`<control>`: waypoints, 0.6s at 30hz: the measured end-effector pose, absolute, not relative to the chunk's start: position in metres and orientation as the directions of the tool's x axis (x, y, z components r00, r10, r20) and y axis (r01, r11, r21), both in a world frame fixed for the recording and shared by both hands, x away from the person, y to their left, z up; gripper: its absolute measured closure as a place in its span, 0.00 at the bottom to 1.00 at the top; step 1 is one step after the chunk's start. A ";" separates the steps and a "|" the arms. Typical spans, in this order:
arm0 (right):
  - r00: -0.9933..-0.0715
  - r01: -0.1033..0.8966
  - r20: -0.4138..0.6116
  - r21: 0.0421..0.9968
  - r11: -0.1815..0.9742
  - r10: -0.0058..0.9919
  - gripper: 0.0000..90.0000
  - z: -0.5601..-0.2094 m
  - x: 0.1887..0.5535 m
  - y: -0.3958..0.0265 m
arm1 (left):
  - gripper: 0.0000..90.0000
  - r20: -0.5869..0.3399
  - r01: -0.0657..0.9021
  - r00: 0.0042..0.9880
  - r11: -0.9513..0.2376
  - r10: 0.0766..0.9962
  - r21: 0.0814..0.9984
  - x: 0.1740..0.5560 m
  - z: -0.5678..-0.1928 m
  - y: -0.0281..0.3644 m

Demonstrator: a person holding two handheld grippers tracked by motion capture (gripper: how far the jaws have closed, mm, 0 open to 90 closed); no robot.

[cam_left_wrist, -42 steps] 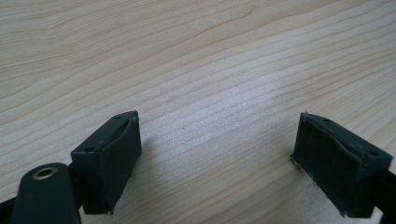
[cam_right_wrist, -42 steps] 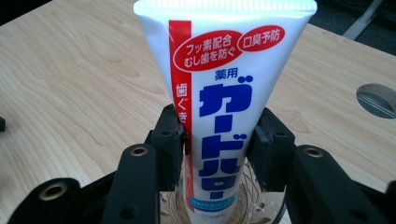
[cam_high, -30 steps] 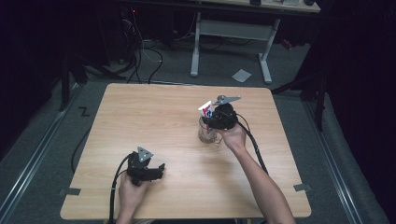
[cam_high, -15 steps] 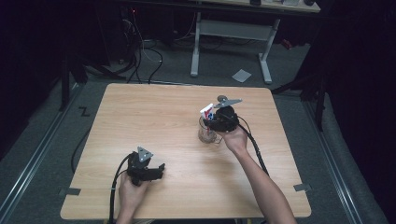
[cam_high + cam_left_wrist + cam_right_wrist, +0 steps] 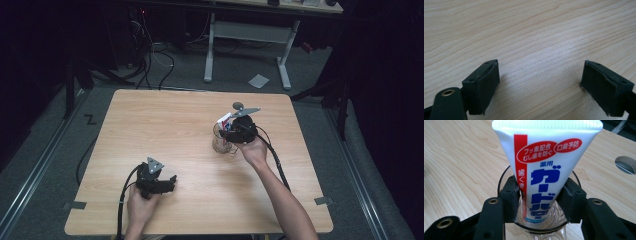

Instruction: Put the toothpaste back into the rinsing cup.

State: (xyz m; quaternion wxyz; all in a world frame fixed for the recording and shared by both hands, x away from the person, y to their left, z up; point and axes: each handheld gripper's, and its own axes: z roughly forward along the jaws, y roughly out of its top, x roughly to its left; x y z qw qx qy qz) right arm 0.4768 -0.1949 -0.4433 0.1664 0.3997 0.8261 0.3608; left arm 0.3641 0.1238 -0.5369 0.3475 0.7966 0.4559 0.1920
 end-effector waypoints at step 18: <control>-0.623 0.527 -0.010 0.734 0.428 0.782 0.48 -0.440 0.470 -0.194 | 0.17 -0.011 0.593 0.511 -0.343 0.860 0.728 0.364 -0.537 0.124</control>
